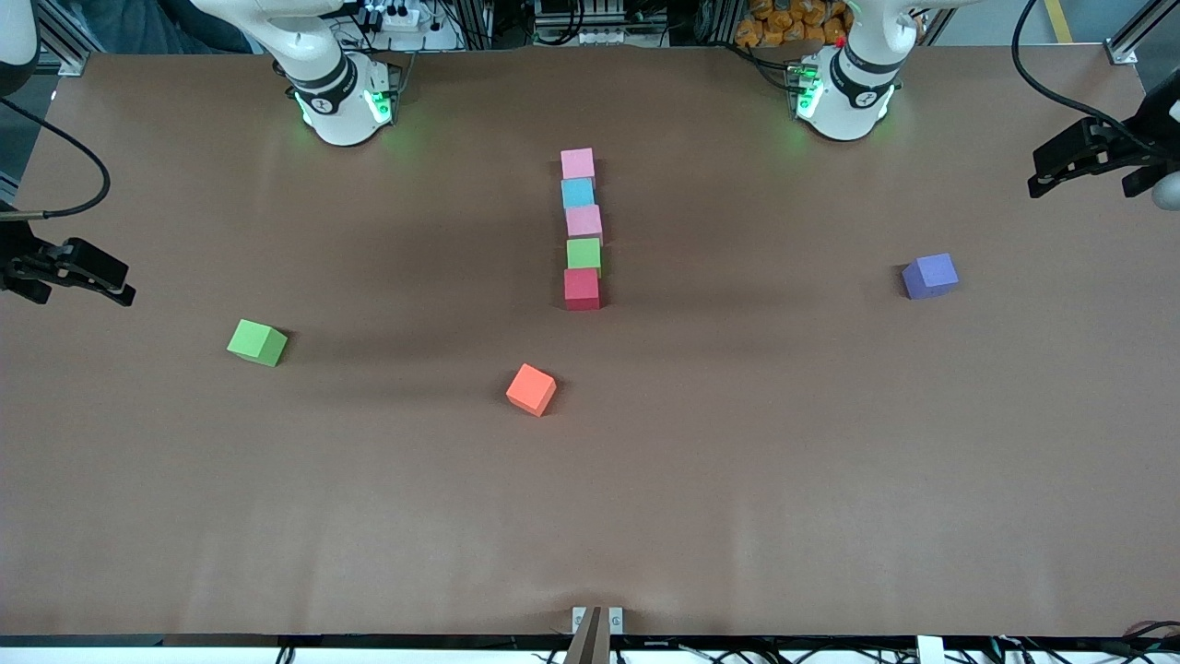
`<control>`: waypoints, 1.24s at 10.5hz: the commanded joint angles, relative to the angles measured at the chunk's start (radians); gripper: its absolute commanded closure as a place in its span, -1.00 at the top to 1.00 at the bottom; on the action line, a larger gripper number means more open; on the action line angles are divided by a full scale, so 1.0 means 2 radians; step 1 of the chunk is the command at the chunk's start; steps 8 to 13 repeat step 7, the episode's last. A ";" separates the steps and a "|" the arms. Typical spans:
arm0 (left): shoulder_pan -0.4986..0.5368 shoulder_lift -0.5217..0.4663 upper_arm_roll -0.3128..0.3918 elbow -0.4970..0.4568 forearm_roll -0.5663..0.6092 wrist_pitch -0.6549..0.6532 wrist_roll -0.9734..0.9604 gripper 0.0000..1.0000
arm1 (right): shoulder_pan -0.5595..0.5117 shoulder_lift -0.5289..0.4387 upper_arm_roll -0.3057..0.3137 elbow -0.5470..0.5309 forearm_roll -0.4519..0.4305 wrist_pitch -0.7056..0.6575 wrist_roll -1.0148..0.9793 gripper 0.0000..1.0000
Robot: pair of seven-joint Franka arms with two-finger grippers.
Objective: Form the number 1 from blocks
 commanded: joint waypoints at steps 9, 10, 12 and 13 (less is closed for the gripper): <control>0.004 0.004 -0.003 0.013 -0.008 -0.012 0.011 1.00 | -0.011 0.005 0.007 0.012 0.008 -0.005 0.002 1.00; 0.004 0.004 -0.003 0.013 -0.008 -0.012 0.011 1.00 | -0.011 0.005 0.007 0.012 0.008 -0.005 0.002 1.00; 0.004 0.004 -0.003 0.013 -0.008 -0.012 0.011 1.00 | -0.011 0.005 0.007 0.012 0.008 -0.005 0.002 1.00; 0.004 0.004 -0.003 0.013 -0.008 -0.012 0.011 1.00 | -0.011 0.005 0.007 0.012 0.008 -0.005 0.002 1.00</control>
